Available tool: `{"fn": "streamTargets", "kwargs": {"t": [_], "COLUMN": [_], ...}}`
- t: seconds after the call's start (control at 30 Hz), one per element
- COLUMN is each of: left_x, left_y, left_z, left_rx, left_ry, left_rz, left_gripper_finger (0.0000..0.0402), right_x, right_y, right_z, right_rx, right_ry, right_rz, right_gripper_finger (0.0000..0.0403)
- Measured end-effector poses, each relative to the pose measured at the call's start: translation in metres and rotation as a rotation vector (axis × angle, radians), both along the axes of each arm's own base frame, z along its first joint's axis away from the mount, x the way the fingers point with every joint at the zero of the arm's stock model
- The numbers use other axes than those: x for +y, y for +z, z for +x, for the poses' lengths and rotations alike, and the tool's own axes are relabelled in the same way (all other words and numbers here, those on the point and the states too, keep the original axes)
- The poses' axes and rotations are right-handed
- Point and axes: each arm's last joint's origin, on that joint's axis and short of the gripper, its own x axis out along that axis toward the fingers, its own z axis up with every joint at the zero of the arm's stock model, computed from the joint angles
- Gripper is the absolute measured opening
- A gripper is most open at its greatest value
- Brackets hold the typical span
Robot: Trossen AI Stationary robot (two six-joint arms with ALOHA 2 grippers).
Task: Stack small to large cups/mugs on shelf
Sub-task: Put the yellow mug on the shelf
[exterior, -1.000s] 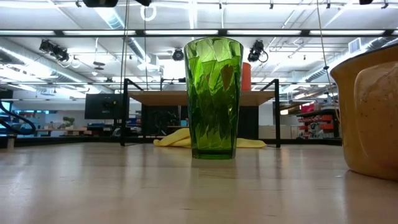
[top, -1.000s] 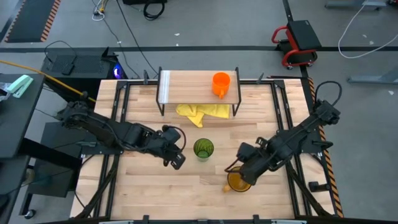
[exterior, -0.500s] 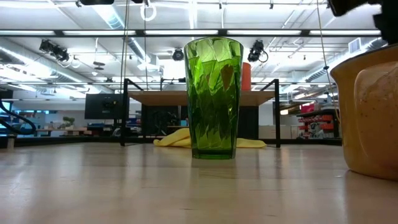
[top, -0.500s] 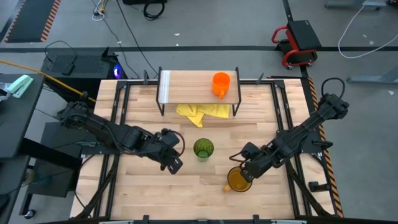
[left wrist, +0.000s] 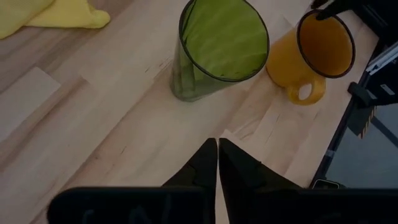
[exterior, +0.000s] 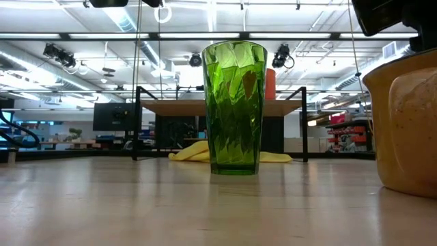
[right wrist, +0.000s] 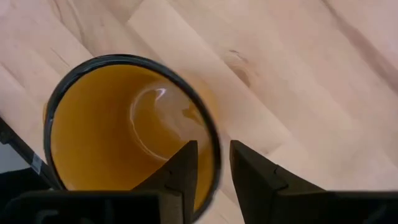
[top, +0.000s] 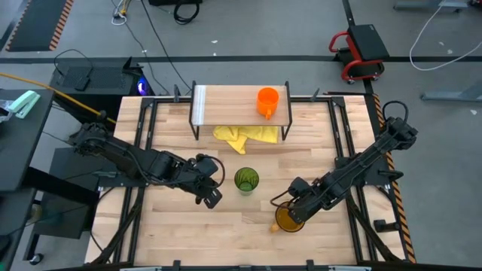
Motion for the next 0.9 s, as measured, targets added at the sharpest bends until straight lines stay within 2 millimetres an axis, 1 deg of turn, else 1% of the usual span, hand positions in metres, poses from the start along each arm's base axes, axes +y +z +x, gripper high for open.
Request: {"fn": "streamTargets", "kwargs": {"t": [0.33,0.53,0.67,0.9], "left_x": [0.0,0.0,0.0,0.0], "left_y": [0.0,0.0,0.0,0.0], "left_z": [0.0,0.0,0.0,0.0], "left_rx": [-0.003,-0.003,-0.003,-0.003], "left_ry": [0.001,0.001,0.001,0.001], "left_rz": [-0.002,-0.002,-0.002,-0.002], "left_gripper_finger": [0.0013,0.0025,0.0026,0.0014], "right_x": [0.006,0.006,0.005,0.006], "right_y": [-0.019,-0.017,-0.015,-0.013], "right_z": [0.009,0.008,0.008,0.008], "right_rx": [0.047,0.041,0.038,0.04], "right_ry": [-0.01,-0.029,-0.032,-0.028], "right_rz": [-0.024,-0.012,-0.01,0.012], "right_gripper_finger": [0.01,0.0096,0.0074,0.0021]}}
